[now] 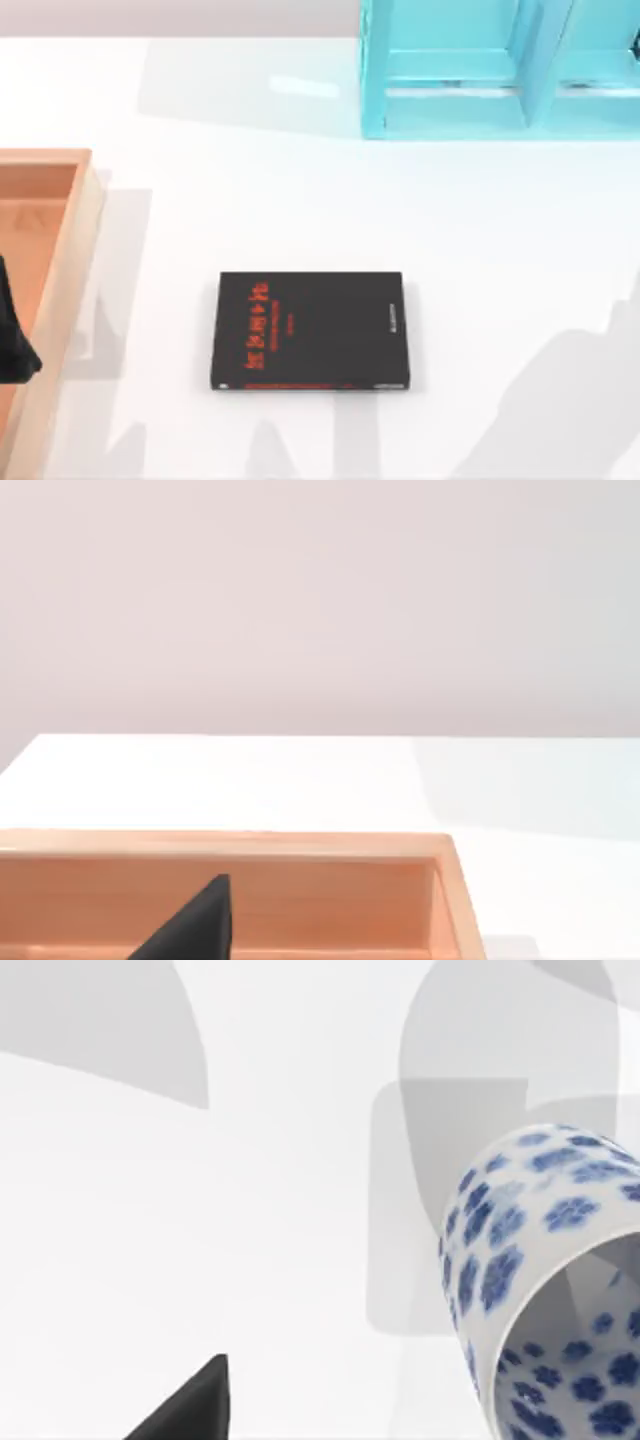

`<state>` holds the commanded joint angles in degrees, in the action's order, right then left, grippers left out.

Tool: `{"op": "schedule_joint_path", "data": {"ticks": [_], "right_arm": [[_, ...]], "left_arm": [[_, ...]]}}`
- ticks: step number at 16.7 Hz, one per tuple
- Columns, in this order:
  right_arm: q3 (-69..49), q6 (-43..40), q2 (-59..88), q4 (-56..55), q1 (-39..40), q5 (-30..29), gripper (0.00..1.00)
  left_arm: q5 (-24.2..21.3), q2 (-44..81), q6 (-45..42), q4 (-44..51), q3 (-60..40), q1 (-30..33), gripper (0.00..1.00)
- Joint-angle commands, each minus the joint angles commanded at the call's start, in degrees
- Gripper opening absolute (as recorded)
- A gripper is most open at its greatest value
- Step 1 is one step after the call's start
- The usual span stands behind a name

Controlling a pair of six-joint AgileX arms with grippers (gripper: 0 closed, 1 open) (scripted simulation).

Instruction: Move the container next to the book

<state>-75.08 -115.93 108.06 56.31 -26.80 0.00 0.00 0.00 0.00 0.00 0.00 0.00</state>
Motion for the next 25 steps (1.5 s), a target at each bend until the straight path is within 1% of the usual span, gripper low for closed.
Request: {"op": "schedule_joint_path", "data": {"ticks": [3,8,21,22,25], "right_arm": [[4.32,0.00,1.57,-5.30,-0.02,-0.01,1.00],[4.86,0.00,1.77,-5.90,-0.02,-0.01,1.00],[4.86,0.00,1.77,-5.90,-0.02,-0.01,0.02],[4.86,0.00,1.77,-5.90,-0.02,-0.01,0.00],[4.86,0.00,1.77,-5.90,-0.02,-0.01,0.00]], "left_arm": [[0.00,0.00,0.00,0.00,0.00,0.00,1.00],[0.00,0.00,0.00,0.00,0.00,0.00,1.00],[0.00,0.00,0.00,0.00,0.00,0.00,1.00],[0.00,0.00,0.00,0.00,0.00,0.00,1.00],[0.00,0.00,0.00,0.00,0.00,0.00,1.00]]}}
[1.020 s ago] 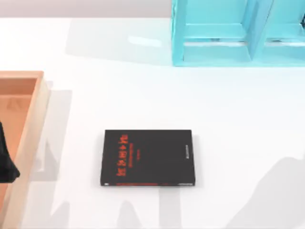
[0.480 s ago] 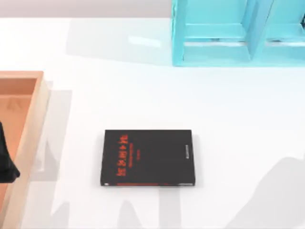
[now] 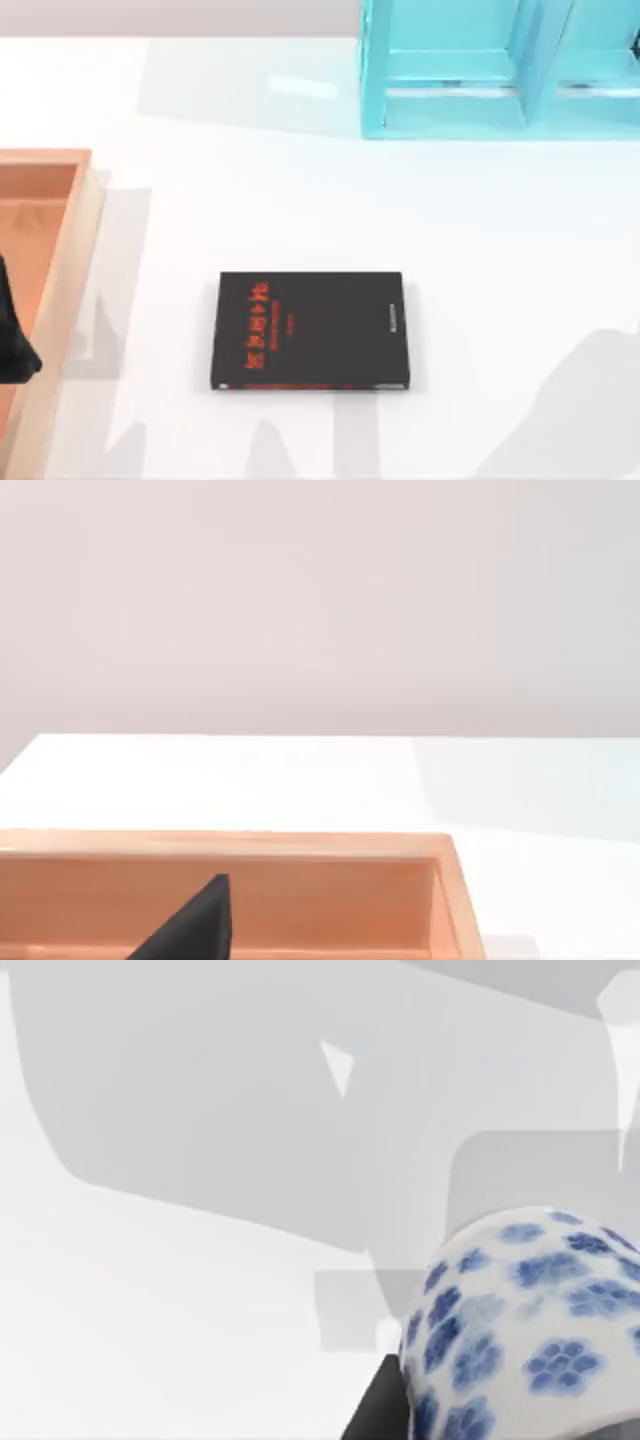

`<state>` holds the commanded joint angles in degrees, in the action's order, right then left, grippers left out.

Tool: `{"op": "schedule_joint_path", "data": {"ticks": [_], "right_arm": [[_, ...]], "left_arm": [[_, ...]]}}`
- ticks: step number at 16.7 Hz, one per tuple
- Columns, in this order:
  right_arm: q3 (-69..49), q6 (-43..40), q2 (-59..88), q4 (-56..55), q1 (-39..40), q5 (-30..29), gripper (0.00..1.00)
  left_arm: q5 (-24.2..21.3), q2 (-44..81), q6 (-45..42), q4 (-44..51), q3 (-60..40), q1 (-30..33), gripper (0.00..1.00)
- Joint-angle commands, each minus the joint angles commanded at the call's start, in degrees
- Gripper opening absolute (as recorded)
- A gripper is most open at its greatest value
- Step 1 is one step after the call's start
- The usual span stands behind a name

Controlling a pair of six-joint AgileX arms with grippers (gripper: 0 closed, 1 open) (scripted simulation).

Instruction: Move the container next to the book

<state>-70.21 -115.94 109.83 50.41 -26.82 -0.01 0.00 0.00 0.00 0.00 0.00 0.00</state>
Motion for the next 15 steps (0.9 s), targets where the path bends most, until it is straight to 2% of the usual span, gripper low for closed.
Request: {"op": "schedule_joint_path", "data": {"ticks": [6,15], "right_arm": [[-0.25,-0.02,-0.13,0.20,0.05,0.02,0.00],[-7.11,-0.10,-3.85,10.79,-0.04,0.04,0.00]], "left_arm": [[0.00,0.00,0.00,0.00,0.00,0.00,1.00],[0.00,0.00,0.00,0.00,0.00,0.00,1.00]]}}
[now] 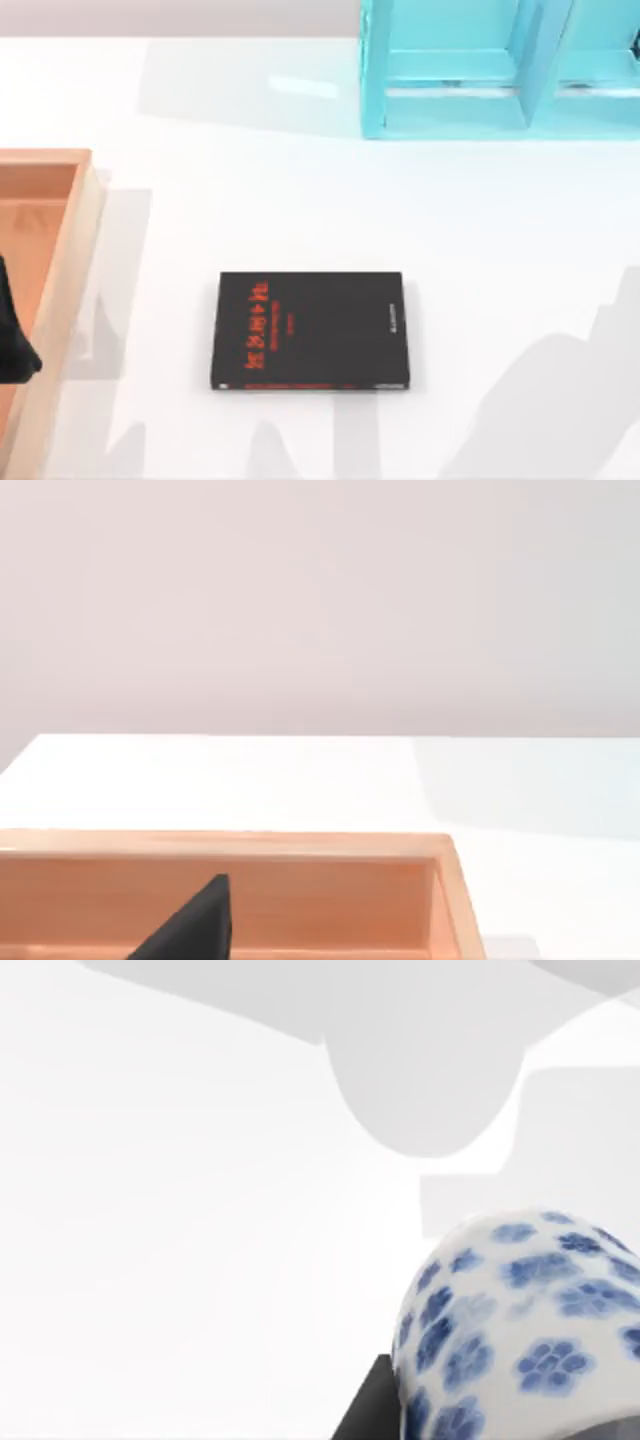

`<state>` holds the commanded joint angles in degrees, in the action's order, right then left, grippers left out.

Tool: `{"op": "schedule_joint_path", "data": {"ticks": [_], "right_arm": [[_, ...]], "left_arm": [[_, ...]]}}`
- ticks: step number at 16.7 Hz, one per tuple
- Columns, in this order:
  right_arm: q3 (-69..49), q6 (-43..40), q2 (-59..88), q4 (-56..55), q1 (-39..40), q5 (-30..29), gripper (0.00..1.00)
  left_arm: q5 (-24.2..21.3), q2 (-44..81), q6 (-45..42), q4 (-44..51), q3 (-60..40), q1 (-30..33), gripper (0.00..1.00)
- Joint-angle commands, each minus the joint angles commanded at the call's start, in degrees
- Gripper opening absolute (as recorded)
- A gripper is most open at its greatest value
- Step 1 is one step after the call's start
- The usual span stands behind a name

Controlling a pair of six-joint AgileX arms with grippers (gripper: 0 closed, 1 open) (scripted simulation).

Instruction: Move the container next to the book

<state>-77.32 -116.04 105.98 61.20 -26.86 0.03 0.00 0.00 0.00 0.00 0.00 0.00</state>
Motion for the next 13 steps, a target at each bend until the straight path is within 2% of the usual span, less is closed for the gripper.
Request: {"op": "schedule_joint_path", "data": {"ticks": [4,7,10,13], "right_arm": [[0.08,0.62,0.27,-0.07,0.36,-0.03,0.00],[-0.73,5.66,0.49,0.43,2.75,-0.09,0.00],[-2.15,15.81,0.94,1.45,7.48,-0.17,0.00],[-3.39,29.74,1.40,2.91,14.08,-0.20,0.00]], "left_arm": [[0.00,0.00,0.00,0.00,0.00,0.00,1.00],[0.00,0.00,0.00,0.00,0.00,0.00,1.00],[0.00,0.00,0.00,0.00,0.00,0.00,1.00],[0.00,0.00,0.00,0.00,0.00,0.00,1.00]]}}
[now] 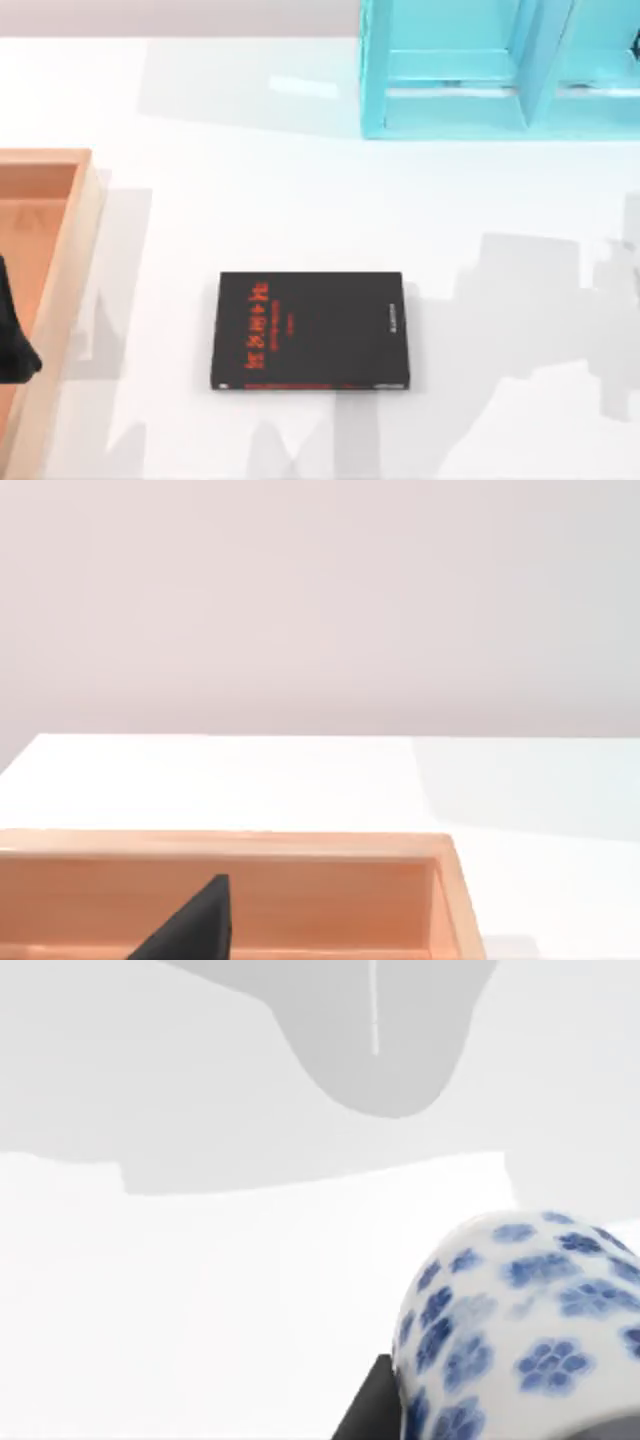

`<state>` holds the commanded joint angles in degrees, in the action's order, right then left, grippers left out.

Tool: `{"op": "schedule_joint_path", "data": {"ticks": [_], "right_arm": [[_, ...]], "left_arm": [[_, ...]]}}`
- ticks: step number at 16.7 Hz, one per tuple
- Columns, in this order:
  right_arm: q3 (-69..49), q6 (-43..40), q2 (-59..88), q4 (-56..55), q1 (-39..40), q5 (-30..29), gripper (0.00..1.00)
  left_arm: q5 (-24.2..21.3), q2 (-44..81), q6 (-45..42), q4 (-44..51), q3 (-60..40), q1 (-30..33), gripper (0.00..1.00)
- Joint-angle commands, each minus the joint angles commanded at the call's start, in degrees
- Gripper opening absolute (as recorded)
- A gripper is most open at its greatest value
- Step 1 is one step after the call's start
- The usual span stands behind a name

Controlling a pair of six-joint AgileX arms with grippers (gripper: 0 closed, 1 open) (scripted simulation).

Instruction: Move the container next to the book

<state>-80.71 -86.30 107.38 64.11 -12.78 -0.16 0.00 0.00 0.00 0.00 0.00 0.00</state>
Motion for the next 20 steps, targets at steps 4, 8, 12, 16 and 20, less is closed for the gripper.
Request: {"op": "schedule_joint_path", "data": {"ticks": [4,8,12,16,20], "right_arm": [[-0.42,24.21,0.48,2.48,10.44,0.29,0.00],[0.06,54.63,0.53,5.05,21.84,1.02,0.00],[0.35,85.22,-0.68,6.53,32.91,1.58,0.00],[0.48,108.14,-3.47,6.44,42.49,1.39,0.00],[0.69,121.33,-6.20,5.71,48.79,0.69,0.00]], "left_arm": [[0.00,0.00,0.00,0.00,0.00,0.00,1.00],[0.00,0.00,0.00,0.00,0.00,0.00,1.00],[0.00,0.00,0.00,0.00,0.00,0.00,1.00],[0.00,0.00,0.00,0.00,0.00,0.00,1.00],[0.00,0.00,0.00,0.00,0.00,0.00,1.00]]}}
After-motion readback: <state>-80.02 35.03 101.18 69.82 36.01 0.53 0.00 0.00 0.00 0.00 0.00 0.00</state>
